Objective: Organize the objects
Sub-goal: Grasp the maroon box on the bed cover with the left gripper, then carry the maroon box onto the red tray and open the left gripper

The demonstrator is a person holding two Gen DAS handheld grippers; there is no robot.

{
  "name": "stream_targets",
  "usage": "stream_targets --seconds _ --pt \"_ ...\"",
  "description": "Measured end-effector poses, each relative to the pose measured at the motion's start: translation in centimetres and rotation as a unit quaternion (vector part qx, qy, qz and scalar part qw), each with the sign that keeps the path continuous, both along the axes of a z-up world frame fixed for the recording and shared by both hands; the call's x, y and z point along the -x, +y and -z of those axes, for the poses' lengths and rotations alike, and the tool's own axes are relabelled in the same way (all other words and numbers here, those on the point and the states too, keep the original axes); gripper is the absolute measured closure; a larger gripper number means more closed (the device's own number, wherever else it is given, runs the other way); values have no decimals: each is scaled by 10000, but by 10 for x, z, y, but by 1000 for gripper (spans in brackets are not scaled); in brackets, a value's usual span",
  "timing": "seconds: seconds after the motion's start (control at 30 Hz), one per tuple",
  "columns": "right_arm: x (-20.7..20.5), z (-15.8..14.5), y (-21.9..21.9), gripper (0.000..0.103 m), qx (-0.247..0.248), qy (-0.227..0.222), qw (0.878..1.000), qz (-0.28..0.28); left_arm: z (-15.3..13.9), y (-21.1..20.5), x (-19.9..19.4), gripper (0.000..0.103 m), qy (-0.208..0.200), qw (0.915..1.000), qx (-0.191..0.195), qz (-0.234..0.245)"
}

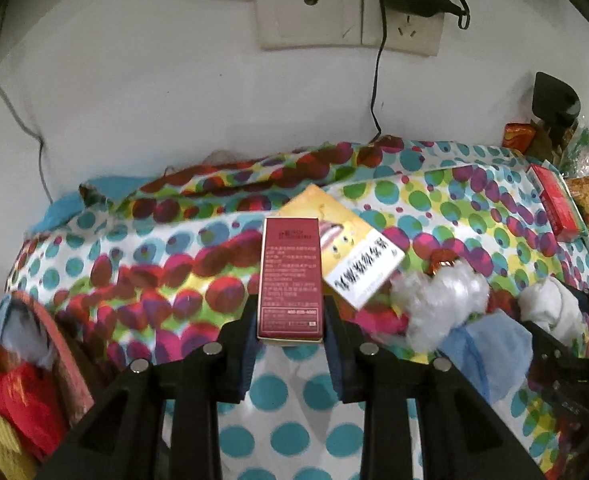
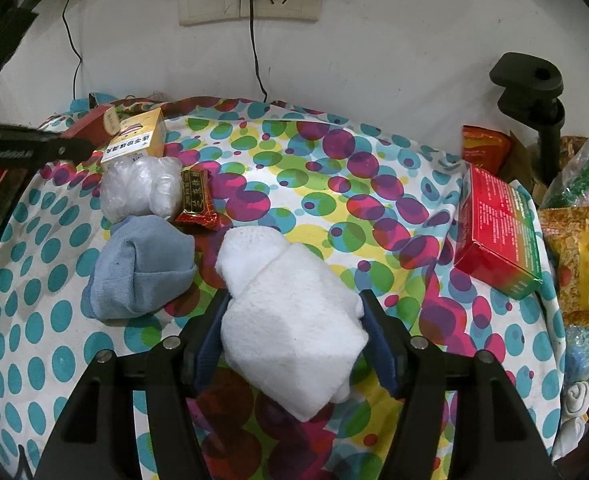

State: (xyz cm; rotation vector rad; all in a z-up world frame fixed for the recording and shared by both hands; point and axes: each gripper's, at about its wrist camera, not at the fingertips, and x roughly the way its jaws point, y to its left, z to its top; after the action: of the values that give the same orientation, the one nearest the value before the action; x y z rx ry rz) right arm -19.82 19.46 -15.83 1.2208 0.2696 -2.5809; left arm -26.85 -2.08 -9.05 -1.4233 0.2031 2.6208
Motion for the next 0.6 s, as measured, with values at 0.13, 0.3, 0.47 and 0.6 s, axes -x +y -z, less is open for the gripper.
stream_targets --seconds 0.13,0.3,0.47,0.6 --pt "0 2 2 41 10 -8 10000 4 -4 0 -20 73 9 10000 -41 -79" --pt "2 3 4 41 49 -43 10000 13 -10 -3 -44 73 78 9999 90 -86" --pt "2 3 7 40 84 -81 9999 52 -13 -17 -66 73 48 9997 117 -216" --pt "0 0 8 40 80 -89 9999 50 -11 -26 -84 73 113 9990 237 -357"
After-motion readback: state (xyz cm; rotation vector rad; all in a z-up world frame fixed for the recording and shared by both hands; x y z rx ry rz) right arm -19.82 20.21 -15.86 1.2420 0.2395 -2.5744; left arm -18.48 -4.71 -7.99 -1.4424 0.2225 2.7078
